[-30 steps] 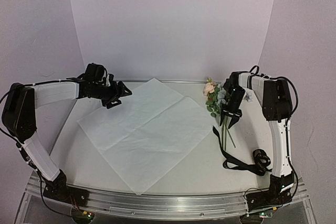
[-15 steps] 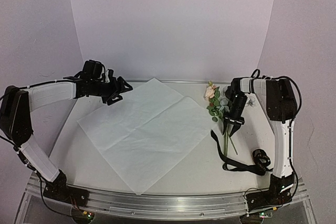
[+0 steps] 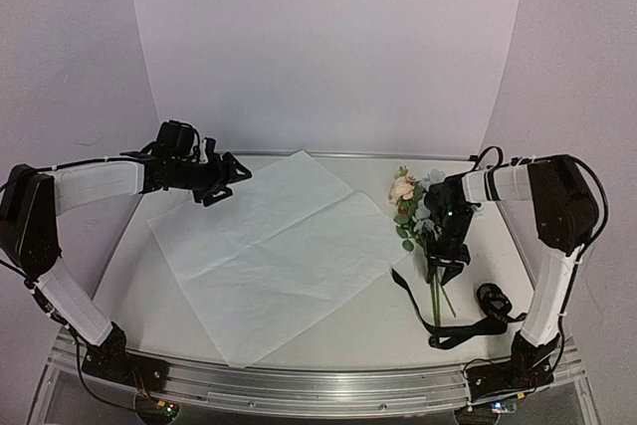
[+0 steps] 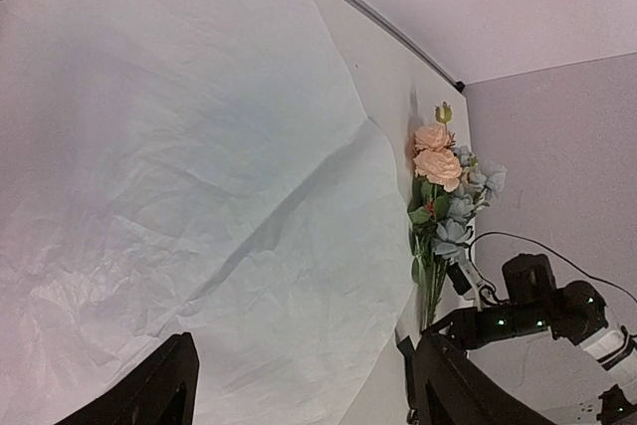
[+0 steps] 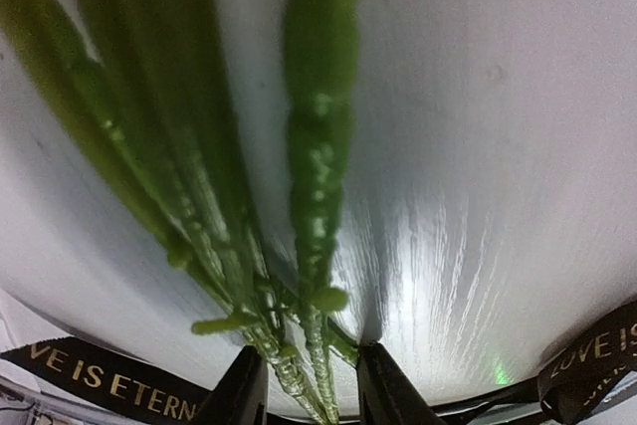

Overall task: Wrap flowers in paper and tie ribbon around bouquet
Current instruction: Pick up the fake flower from the center of the board, then place the fake flower on the flattened wrapping paper.

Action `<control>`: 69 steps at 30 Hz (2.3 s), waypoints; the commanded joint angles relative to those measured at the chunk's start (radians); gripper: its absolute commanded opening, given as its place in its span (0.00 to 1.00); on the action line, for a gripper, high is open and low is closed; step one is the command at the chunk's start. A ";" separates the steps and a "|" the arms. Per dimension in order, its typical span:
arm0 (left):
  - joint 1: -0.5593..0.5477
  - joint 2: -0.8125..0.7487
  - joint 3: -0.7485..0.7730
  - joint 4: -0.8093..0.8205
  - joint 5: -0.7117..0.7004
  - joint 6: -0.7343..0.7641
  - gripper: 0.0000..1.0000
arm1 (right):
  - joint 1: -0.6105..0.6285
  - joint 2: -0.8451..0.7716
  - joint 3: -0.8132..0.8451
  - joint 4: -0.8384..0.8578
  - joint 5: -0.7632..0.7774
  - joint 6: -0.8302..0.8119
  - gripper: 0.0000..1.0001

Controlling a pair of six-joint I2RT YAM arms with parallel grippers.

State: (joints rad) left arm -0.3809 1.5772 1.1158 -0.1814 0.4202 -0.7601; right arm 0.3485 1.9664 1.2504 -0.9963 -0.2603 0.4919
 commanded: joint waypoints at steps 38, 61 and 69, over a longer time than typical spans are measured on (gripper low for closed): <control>-0.003 0.025 -0.246 0.100 -0.090 -0.001 0.73 | 0.041 -0.152 0.150 -0.006 0.081 -0.128 0.00; -0.145 0.206 -0.245 0.232 -0.134 -0.157 0.70 | 0.163 -0.062 0.373 0.040 0.000 0.065 0.00; -0.187 0.150 -0.284 0.281 -0.167 -0.235 0.70 | 0.256 0.132 0.571 0.171 0.004 0.163 0.00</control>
State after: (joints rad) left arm -0.5611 1.7664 0.8541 0.0592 0.2820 -0.9439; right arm 0.5637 2.0245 1.7251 -0.9256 -0.2679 0.5901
